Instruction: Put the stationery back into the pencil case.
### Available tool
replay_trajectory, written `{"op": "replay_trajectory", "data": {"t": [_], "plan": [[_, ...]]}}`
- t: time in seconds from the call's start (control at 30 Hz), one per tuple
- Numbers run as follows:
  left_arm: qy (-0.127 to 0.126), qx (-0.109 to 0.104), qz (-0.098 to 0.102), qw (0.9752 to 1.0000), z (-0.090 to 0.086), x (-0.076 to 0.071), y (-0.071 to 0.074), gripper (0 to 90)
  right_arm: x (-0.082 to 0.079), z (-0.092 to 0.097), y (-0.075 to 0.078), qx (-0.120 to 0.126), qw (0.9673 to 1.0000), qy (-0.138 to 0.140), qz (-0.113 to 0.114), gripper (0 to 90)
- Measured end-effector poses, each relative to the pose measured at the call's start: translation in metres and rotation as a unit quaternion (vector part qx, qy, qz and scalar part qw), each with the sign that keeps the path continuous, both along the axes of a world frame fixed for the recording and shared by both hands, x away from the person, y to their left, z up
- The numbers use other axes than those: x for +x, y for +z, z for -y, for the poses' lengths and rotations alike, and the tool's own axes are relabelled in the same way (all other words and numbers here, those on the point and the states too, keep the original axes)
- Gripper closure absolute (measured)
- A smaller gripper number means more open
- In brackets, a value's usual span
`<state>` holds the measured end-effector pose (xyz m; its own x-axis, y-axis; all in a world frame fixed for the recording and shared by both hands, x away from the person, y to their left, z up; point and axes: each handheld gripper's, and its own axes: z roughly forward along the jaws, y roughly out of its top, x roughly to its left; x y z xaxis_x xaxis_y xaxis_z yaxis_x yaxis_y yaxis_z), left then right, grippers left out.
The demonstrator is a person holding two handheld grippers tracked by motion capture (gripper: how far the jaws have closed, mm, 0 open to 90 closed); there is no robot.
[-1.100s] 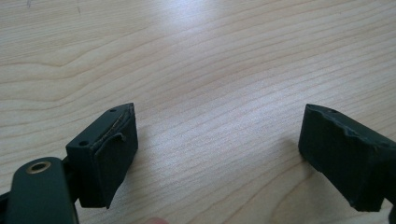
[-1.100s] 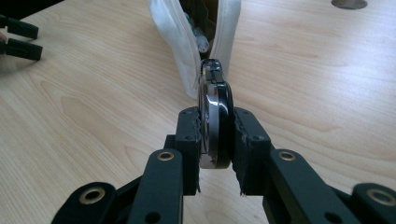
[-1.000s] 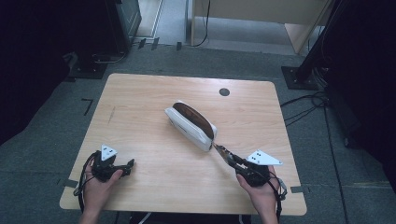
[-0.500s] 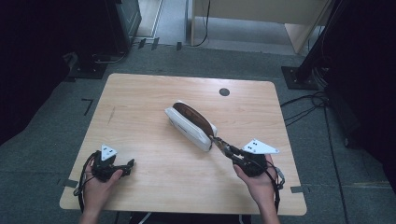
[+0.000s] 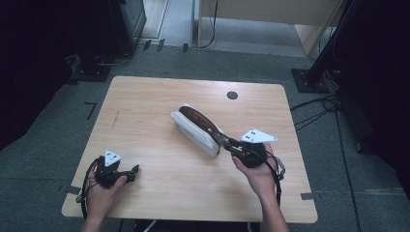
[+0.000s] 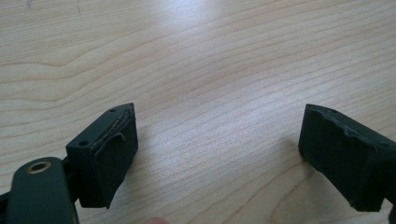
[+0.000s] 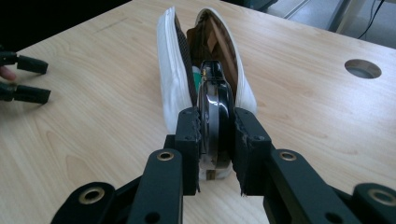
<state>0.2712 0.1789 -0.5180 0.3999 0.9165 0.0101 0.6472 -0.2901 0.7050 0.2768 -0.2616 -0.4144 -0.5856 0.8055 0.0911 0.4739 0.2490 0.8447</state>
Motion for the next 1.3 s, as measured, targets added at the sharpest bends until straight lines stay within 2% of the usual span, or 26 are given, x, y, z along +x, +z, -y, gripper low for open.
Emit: {"op": "replay_trajectory", "data": {"t": [0.13, 0.53, 0.83, 1.13, 1.3], "plan": [[0.0, 0.0, 0.0, 1.0, 0.0, 0.0, 0.0, 12.0, 0.01, -0.005, 0.006, -0.009, 1.0, 0.0, 0.001, 73.6], [0.0, 0.0, 0.0, 1.0, 0.0, 0.0, 0.0, 12.0, 0.039, -0.018, 0.017, -0.011, 0.9999, -0.003, -0.003, 73.6], [0.0, 0.001, 0.0, 1.0, 0.0, 0.0, 0.0, 12.0, 0.055, -0.031, 0.016, -0.007, 0.9999, 0.003, -0.008, 73.5], [0.0, 0.0, 0.0, 1.0, 0.0, 0.0, 0.0, 12.0, 0.069, -0.048, 0.016, -0.014, 0.9998, 0.012, -0.004, 73.8], [-0.001, 0.001, 0.0, 1.0, 0.0, 0.0, 0.0, 12.1, 0.079, -0.055, 0.014, -0.016, 0.9997, 0.013, -0.013, 73.5]]}}
